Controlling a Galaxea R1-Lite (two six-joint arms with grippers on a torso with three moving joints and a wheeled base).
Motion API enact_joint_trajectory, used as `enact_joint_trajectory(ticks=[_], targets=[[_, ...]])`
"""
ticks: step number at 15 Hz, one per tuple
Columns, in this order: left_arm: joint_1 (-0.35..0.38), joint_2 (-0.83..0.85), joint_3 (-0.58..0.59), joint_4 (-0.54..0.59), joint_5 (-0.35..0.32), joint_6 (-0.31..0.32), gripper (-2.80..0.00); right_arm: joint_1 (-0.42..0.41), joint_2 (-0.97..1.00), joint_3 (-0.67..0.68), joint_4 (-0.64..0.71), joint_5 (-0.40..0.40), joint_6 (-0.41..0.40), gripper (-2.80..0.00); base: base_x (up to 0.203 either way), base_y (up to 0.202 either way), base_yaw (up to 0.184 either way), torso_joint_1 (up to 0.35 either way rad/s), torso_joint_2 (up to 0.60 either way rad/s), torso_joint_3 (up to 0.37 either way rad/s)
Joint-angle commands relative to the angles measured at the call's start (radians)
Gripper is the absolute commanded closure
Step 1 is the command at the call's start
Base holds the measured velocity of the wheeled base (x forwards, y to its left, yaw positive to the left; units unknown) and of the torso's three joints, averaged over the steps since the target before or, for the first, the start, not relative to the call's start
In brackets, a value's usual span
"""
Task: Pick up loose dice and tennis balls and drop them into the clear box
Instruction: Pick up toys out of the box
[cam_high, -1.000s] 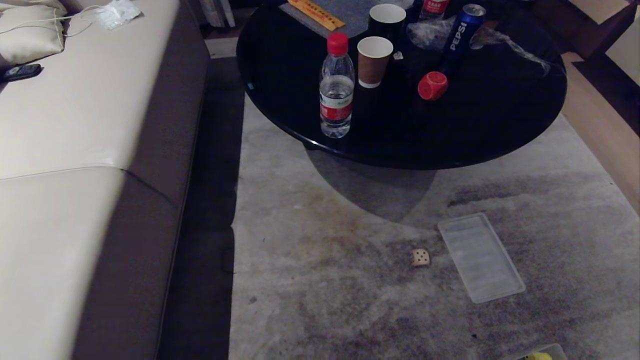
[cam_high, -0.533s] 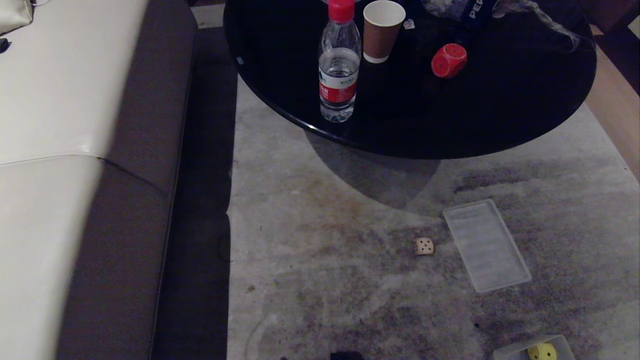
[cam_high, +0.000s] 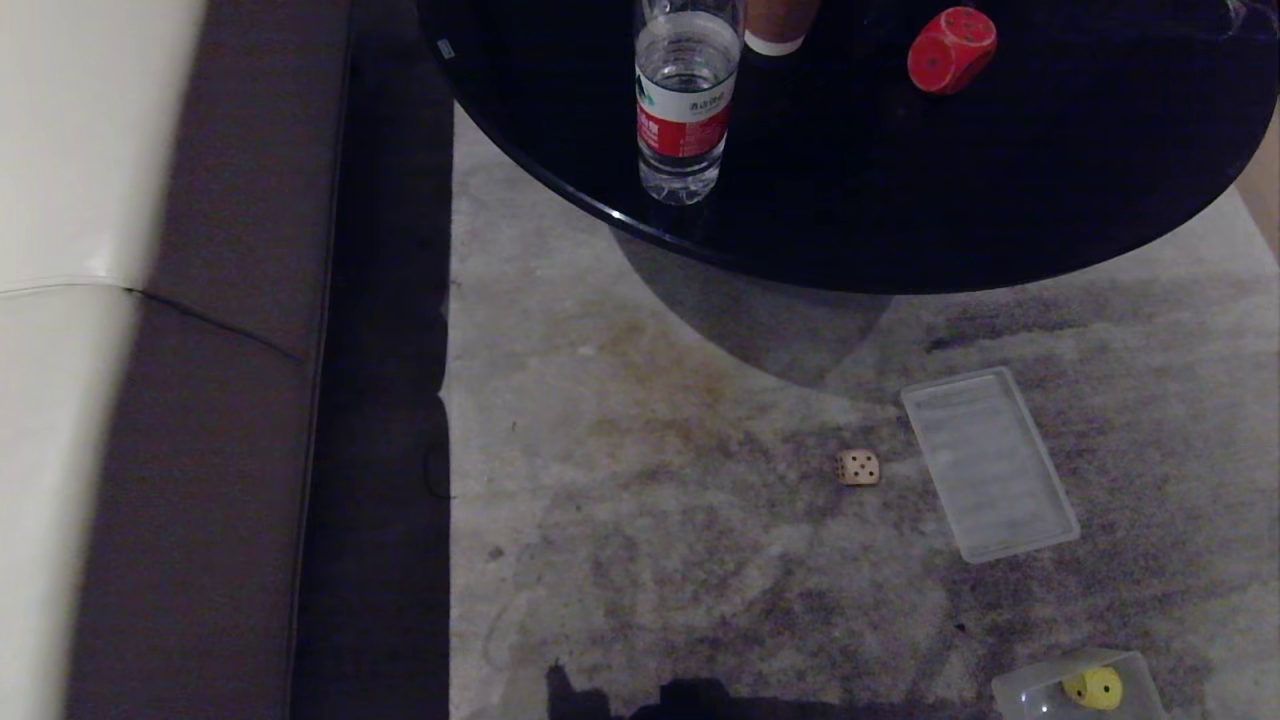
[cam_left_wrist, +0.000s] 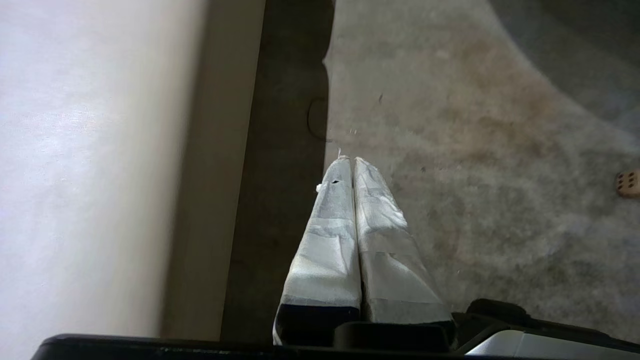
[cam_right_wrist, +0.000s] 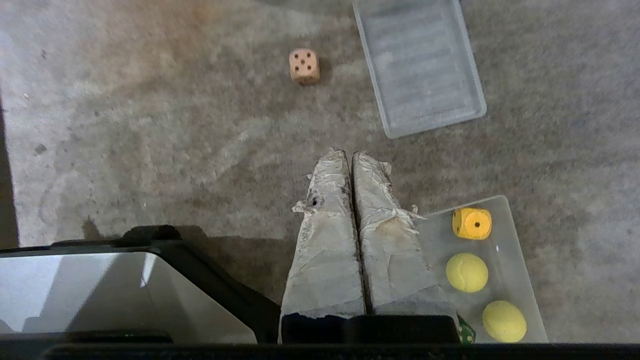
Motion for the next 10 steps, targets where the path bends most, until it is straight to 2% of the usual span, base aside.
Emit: enact_joint_trajectory(ticks=[1, 10], targets=[[0.0, 0.001, 0.0, 0.0, 0.001, -0.001, 0.0, 0.0, 0.001, 0.0, 0.001, -0.001, 0.0, 0.0, 0.0, 0.0, 0.0, 0.0, 0.0, -0.195], [0.0, 0.001, 0.0, 0.0, 0.001, -0.001, 0.0, 0.0, 0.001, 0.0, 0.001, -0.001, 0.0, 0.0, 0.0, 0.0, 0.0, 0.002, 0.0, -0.176]])
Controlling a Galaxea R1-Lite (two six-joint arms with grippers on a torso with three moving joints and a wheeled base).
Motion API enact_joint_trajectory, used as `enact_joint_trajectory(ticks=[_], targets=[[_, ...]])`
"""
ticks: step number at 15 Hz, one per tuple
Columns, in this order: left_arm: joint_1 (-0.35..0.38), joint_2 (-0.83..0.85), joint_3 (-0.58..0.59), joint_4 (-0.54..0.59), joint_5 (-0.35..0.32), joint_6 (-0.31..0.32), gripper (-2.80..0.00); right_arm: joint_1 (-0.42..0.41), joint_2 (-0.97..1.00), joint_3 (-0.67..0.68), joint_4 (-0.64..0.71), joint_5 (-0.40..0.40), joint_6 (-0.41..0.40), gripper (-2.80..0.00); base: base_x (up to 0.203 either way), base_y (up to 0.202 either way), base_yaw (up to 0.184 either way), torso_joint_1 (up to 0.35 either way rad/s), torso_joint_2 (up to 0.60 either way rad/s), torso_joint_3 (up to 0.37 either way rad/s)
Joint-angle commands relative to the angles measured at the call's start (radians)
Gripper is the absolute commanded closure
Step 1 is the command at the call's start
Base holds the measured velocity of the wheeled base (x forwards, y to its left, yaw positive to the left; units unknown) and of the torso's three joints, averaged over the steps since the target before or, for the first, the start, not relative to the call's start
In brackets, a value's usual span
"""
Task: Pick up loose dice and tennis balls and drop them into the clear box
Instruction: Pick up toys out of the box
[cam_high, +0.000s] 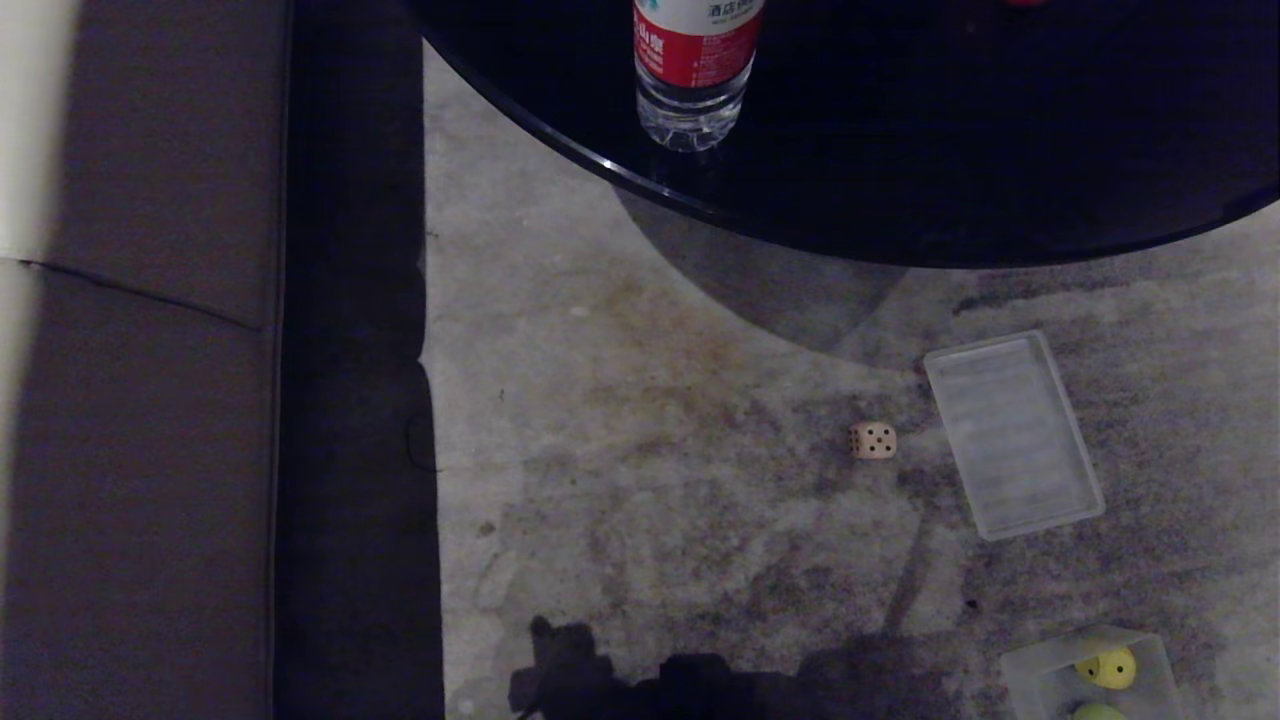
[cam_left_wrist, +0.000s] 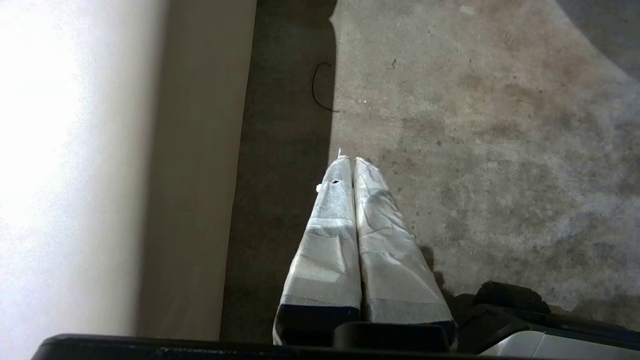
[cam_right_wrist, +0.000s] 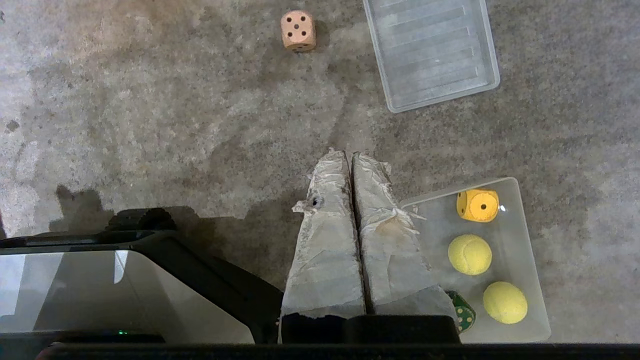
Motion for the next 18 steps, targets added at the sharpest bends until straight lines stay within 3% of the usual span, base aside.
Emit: enact_joint_trajectory(ticks=[1, 18], targets=[[0.0, 0.001, 0.0, 0.0, 0.001, -0.001, 0.0, 0.0, 0.0, 0.0, 0.001, 0.001, 0.001, 0.0, 0.0, 0.0, 0.0, 0.005, 0.0, -0.045], [0.0, 0.001, 0.0, 0.0, 0.0, 0.0, 0.0, 0.0, 0.001, -0.009, 0.002, -0.006, -0.019, 0.0, 0.0, 0.0, 0.0, 0.002, 0.0, -0.065]])
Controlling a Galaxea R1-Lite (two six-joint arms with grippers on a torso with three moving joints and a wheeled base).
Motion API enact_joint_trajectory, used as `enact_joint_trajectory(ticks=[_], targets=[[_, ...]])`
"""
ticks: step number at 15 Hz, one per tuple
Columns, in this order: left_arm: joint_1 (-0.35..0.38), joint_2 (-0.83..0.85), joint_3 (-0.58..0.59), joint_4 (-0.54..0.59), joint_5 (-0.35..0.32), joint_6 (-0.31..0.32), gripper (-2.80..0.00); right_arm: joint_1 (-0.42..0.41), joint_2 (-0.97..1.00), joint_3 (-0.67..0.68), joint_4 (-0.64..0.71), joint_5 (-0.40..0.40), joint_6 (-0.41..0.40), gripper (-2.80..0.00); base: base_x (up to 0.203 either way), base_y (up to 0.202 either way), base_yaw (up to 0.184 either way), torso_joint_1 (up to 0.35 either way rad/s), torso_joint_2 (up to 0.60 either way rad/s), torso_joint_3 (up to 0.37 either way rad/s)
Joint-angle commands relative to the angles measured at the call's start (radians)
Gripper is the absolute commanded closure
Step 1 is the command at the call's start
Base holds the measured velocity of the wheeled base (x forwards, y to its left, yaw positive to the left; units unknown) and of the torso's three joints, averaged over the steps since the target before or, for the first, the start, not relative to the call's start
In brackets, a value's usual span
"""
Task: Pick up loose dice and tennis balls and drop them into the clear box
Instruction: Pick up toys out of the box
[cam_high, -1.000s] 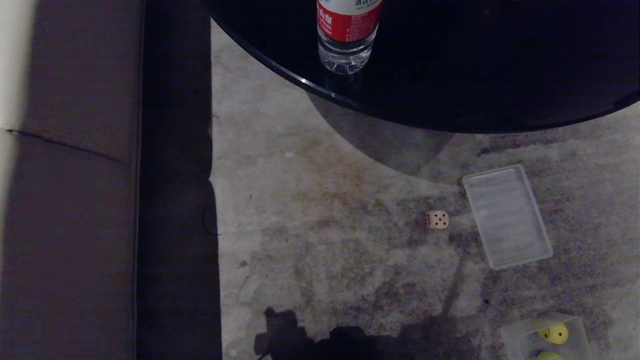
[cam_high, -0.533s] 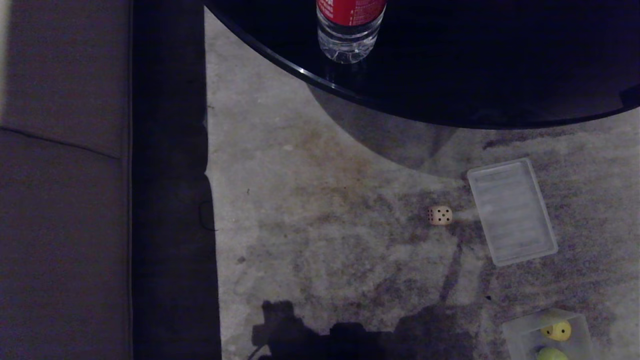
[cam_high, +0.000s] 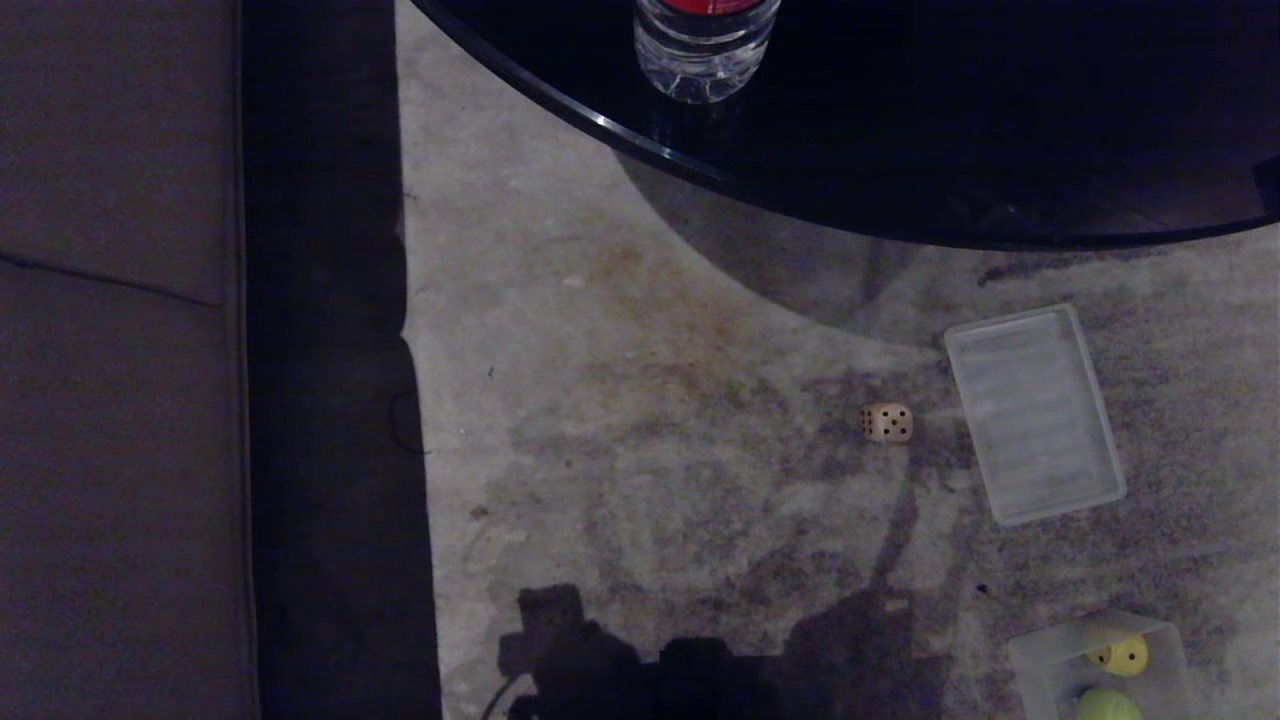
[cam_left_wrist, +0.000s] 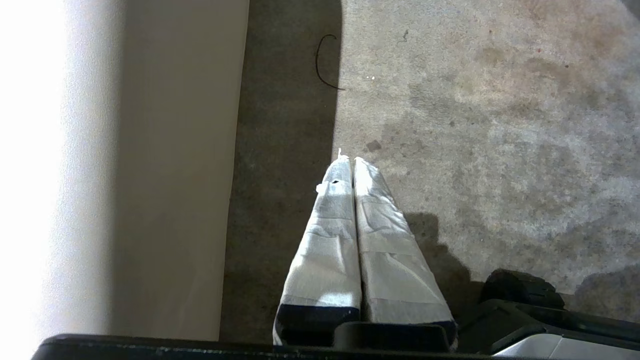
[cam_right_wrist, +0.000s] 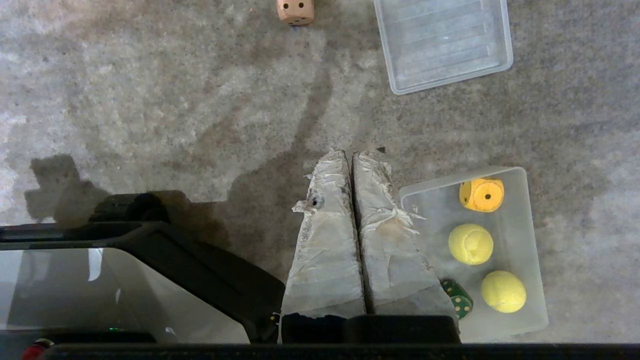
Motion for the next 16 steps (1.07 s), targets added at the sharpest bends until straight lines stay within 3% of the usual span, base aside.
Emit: enact_joint_trajectory(ticks=[1, 3, 7, 12, 14, 16], targets=[[0.0, 0.001, 0.0, 0.0, 0.001, -0.001, 0.0, 0.0, 0.014, -0.049, 0.004, -0.002, -0.003, 0.0, 0.0, 0.0, 0.0, 0.0, 0.0, 0.0], [0.0, 0.001, 0.0, 0.0, 0.001, -0.001, 0.0, -0.001, 0.129, -0.111, 0.006, 0.023, -0.004, 0.0, 0.0, 0.0, 0.0, 0.0, 0.0, 0.0], [0.0, 0.0, 0.0, 0.0, 0.001, -0.001, 0.0, 0.0, 0.604, -0.197, -0.072, 0.051, 0.003, 0.0, 0.0, 0.0, 0.0, 0.0, 0.0, 0.0], [0.0, 0.001, 0.0, 0.0, 0.001, -0.001, 0.0, 0.046, 1.212, -0.235, -0.496, 0.063, 0.063, 0.0, 0.0, 0.0, 0.0, 0.0, 0.0, 0.0], [0.0, 0.001, 0.0, 0.0, 0.001, -0.001, 0.0, 0.081, 1.386, -0.245, -0.74, 0.065, 0.114, 0.0, 0.0, 0.0, 0.0, 0.0, 0.0, 0.0], [0.0, 0.001, 0.0, 0.0, 0.001, -0.001, 0.0, 0.128, 1.517, -0.257, -0.845, 0.068, 0.14, 0.0, 0.0, 0.0, 0.0, 0.0, 0.0, 0.0]])
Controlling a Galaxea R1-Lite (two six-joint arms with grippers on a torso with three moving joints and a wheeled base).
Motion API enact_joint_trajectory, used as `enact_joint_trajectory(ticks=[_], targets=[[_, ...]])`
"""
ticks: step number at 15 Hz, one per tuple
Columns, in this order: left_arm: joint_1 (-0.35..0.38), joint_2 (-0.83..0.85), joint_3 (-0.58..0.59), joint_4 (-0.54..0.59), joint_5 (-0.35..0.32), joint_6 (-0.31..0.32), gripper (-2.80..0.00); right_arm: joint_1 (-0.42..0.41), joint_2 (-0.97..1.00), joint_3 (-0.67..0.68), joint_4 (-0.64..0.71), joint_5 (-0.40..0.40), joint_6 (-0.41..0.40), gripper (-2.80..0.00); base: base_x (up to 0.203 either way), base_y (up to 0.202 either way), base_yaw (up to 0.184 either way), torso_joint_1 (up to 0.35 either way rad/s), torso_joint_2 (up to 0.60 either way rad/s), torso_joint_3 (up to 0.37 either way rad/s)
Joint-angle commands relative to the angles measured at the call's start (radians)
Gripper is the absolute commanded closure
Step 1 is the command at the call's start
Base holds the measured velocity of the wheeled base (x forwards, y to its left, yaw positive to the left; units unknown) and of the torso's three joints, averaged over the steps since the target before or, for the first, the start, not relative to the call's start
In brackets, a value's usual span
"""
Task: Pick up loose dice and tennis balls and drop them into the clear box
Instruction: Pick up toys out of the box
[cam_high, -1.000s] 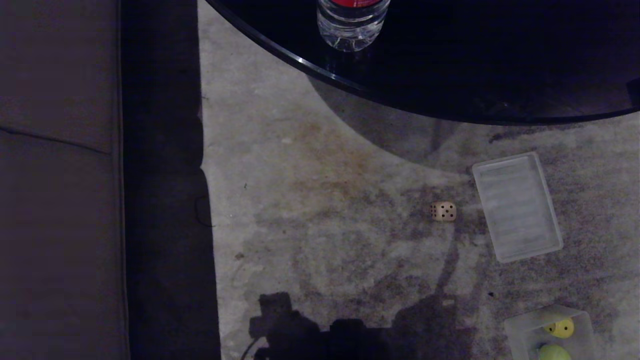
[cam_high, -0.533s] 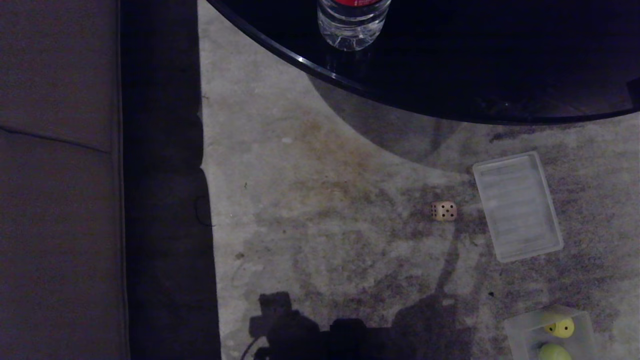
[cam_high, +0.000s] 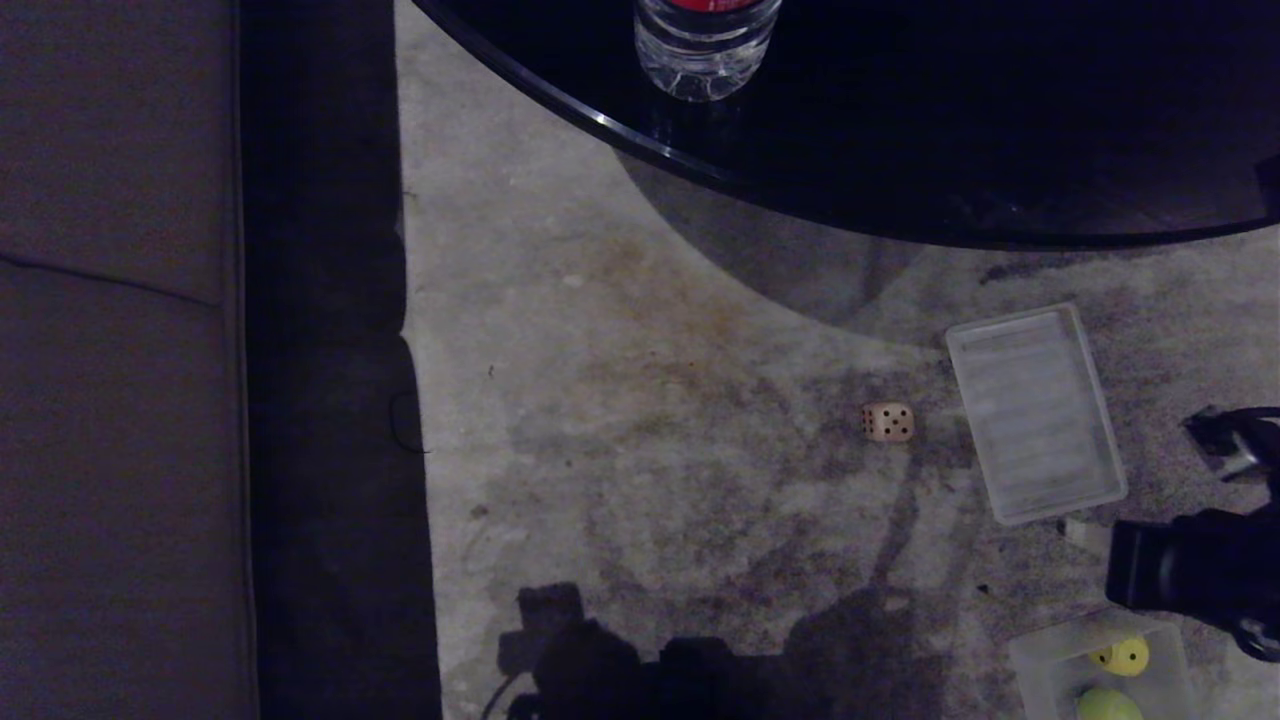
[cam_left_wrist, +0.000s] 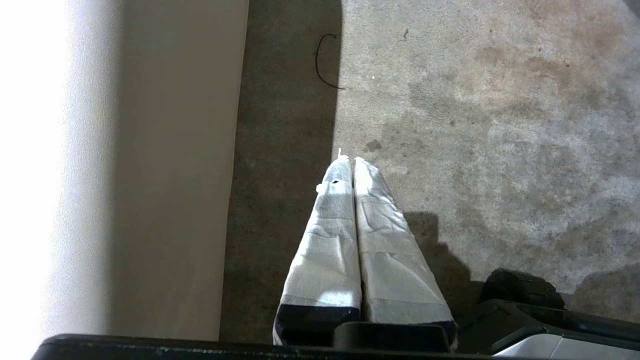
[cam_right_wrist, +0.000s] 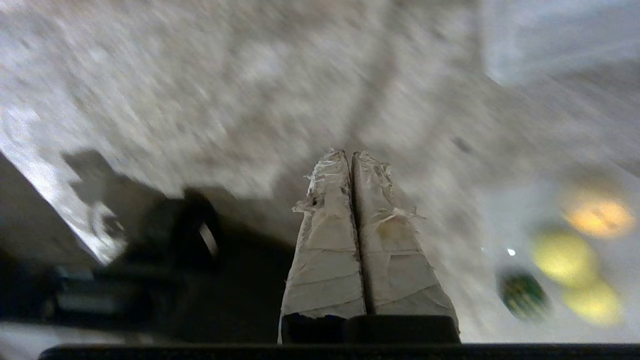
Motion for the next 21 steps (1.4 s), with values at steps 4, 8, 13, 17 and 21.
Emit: enact_joint_trajectory(ticks=[4, 8, 13, 17, 21], targets=[[0.0, 0.001, 0.0, 0.0, 0.001, -0.001, 0.0, 0.074, 0.379, -0.079, -0.175, 0.043, 0.026, 0.0, 0.0, 0.0, 0.0, 0.0, 0.0, 0.0], [0.0, 0.001, 0.0, 0.0, 0.001, -0.001, 0.0, 0.063, 0.462, -0.143, -0.176, 0.046, 0.017, -2.8, 0.0, 0.0, 0.0, 0.0, 0.0, 0.0], [0.0, 0.001, 0.0, 0.0, 0.001, -0.001, 0.0, 0.057, 0.626, -0.227, -0.181, -0.006, -0.008, -2.8, 0.0, 0.0, 0.0, 0.0, 0.0, 0.0], [0.0, 0.0, 0.0, 0.0, 0.001, -0.001, 0.0, 0.047, 0.763, -0.285, -0.397, -0.02, -0.035, -2.8, 0.0, 0.0, 0.0, 0.0, 0.0, 0.0], [0.0, 0.0, 0.0, 0.0, 0.001, -0.001, 0.0, 0.045, 0.815, -0.367, -0.479, -0.022, -0.045, -2.8, 0.0, 0.0, 0.0, 0.0, 0.0, 0.0]])
